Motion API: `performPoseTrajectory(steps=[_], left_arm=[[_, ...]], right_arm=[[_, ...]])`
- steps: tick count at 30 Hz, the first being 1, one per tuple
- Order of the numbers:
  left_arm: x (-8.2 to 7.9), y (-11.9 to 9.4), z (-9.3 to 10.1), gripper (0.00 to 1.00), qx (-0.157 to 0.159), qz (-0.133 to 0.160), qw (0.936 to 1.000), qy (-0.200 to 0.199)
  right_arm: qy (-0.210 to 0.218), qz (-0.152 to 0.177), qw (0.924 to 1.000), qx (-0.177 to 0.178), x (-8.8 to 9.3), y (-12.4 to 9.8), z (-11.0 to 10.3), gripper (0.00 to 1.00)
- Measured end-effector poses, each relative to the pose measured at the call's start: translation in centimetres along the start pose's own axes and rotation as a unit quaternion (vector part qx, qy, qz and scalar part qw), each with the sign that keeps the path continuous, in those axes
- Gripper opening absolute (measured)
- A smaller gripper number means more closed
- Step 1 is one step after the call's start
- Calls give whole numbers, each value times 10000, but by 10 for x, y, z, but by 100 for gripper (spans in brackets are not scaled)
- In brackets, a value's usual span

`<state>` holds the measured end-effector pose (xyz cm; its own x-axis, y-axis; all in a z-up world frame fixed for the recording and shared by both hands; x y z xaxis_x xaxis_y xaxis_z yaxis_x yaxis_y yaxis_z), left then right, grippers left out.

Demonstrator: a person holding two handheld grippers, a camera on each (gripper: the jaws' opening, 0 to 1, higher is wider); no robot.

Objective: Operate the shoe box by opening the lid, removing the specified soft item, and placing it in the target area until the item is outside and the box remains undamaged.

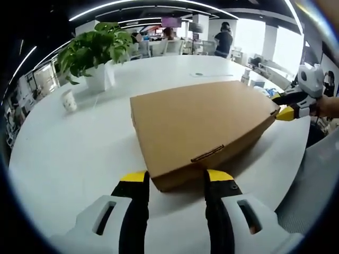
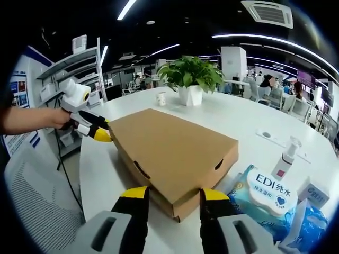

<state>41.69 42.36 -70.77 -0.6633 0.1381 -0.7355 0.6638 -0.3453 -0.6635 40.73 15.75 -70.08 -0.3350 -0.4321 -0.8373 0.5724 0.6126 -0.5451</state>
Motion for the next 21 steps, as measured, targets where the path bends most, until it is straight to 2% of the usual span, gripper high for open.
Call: performPoseTrajectory(steps=[21], left_arm=[[1, 6, -1, 40, -32, -52, 10000, 28]], right_arm=[[-124, -74, 9999, 55, 4, 4, 0, 35]])
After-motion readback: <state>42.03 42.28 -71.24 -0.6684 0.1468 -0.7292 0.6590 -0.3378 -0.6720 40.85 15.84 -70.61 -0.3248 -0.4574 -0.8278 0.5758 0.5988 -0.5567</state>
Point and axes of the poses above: the point that each gripper's makers call its tool centre point, and the gripper's own axes: y roughly forward along the fingers, z roughly to its right, x roughly out of its underside, the point moved 2 cm from there along -y, roughly backward along the fingers, and after that the axes turned 9 degrees about -y, right-handed, at the moved point
